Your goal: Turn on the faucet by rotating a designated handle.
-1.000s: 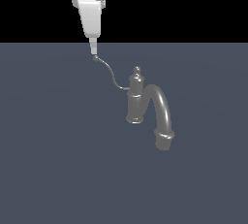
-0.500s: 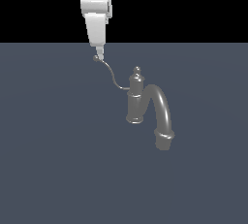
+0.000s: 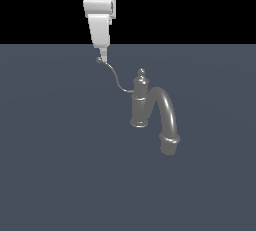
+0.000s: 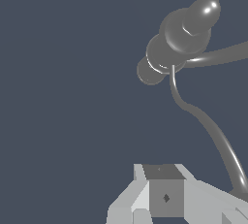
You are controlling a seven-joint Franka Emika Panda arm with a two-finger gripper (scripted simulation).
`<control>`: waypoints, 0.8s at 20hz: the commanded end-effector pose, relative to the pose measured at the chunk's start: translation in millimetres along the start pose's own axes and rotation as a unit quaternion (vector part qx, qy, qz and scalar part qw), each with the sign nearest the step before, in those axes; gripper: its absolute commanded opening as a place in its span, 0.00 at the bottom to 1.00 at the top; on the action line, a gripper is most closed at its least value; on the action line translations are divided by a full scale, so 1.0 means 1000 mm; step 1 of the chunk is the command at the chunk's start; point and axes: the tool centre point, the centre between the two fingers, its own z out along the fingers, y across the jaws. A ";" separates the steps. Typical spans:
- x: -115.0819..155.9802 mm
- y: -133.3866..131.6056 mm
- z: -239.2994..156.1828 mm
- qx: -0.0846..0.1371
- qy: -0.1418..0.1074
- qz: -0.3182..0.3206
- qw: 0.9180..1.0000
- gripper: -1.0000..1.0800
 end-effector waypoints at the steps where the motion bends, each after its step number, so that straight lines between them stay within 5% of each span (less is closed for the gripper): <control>1: 0.000 0.005 0.000 0.000 0.000 0.000 1.000 0.00; 16: 0.001 0.048 0.000 0.000 0.000 0.000 1.000 0.00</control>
